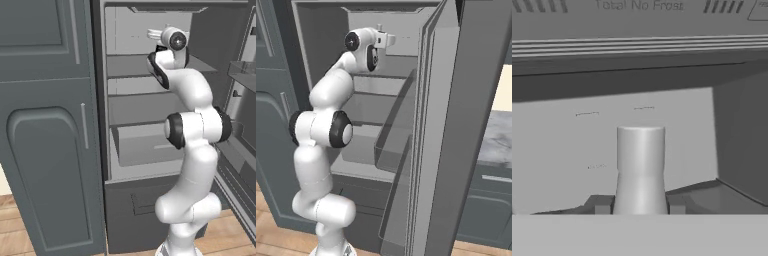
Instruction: Place the liquor on the top shelf of the fridge to keep it out of children's reach, and place the avocado and kiwi on lower shelves for easy access.
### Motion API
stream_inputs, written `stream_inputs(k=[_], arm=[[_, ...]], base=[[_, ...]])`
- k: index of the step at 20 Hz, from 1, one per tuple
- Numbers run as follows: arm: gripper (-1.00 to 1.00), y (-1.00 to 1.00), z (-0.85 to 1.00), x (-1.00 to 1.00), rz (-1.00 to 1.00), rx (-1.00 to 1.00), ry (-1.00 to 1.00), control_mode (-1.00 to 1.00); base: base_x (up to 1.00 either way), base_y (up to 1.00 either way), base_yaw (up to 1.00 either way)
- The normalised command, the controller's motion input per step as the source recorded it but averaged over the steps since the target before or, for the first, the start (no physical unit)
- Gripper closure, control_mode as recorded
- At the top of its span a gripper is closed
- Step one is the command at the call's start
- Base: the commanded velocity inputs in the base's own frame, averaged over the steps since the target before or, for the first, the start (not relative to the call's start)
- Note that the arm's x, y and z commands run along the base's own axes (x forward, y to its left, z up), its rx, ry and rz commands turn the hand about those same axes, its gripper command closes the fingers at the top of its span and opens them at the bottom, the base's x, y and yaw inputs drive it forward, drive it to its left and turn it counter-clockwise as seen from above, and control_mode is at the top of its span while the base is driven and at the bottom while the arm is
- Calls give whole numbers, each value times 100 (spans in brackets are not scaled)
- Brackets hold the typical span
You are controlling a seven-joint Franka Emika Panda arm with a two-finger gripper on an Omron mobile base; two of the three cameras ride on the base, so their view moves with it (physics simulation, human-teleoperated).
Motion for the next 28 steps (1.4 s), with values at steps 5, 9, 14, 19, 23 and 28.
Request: stream_inputs(k=[5, 9, 14, 19, 23, 28], arm=[[100, 0, -1, 55, 0, 0, 0, -100], [100, 0, -7, 54, 0, -1, 0, -100], [100, 0, -9, 47, 0, -2, 0, -100], [-100, 0, -4, 31, 0, -3, -1, -100], [-100, 0, 0, 15, 0, -4, -4, -100], [-100, 0, 0, 1, 0, -7, -7, -100]], base=[[0, 0, 0], [0, 0, 0], [0, 0, 0], [0, 0, 0], [0, 0, 0], [0, 0, 0]])
